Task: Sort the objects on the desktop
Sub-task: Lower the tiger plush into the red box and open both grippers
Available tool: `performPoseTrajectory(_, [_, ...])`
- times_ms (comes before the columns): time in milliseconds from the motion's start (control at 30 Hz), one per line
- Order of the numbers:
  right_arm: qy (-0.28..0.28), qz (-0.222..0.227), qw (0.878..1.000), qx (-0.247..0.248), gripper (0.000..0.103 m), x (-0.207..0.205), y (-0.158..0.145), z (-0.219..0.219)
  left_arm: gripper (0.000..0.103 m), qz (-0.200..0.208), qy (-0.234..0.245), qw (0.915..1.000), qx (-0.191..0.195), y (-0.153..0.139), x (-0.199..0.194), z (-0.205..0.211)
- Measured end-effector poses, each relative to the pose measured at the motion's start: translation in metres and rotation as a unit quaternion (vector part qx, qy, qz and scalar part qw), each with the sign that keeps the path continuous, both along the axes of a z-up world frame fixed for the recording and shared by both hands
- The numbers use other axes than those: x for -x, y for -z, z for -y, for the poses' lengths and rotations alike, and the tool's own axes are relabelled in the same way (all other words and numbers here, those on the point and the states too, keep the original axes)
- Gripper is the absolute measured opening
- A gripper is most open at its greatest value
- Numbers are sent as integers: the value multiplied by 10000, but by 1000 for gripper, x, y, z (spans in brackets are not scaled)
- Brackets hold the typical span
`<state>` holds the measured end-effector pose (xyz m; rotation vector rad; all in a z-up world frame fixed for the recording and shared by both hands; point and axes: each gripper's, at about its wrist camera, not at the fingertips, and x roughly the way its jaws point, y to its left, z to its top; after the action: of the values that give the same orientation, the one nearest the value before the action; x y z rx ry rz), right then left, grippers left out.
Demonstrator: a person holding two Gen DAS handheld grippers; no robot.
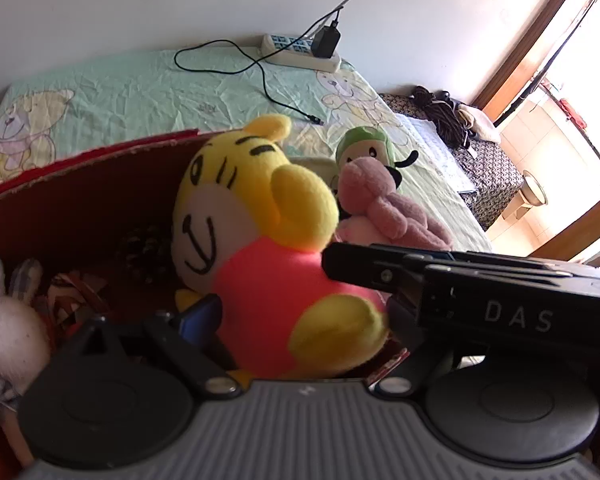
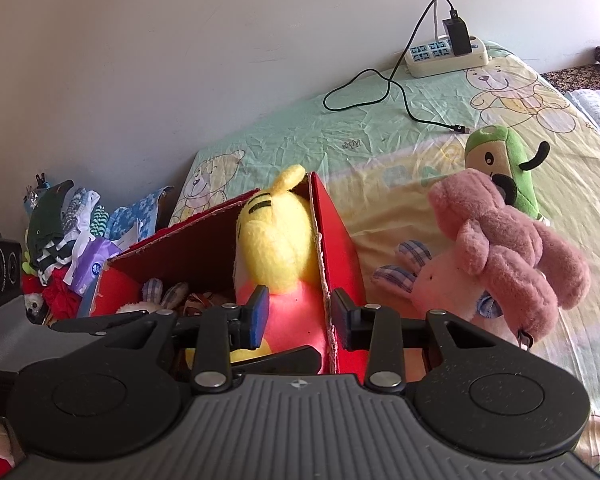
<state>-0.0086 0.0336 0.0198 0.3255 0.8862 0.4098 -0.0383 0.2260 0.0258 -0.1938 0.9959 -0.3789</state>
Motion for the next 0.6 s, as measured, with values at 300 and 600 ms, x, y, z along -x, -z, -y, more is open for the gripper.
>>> performPoseTrajectory(300, [73,61,10000,10,38,7,-2,4,88,-52,-63,9999,-140,0,2,4])
performPoseTrajectory(600, [361,27,9991,-219,39,16,1,17,88,47,-132,9986,-501,-8,5,12])
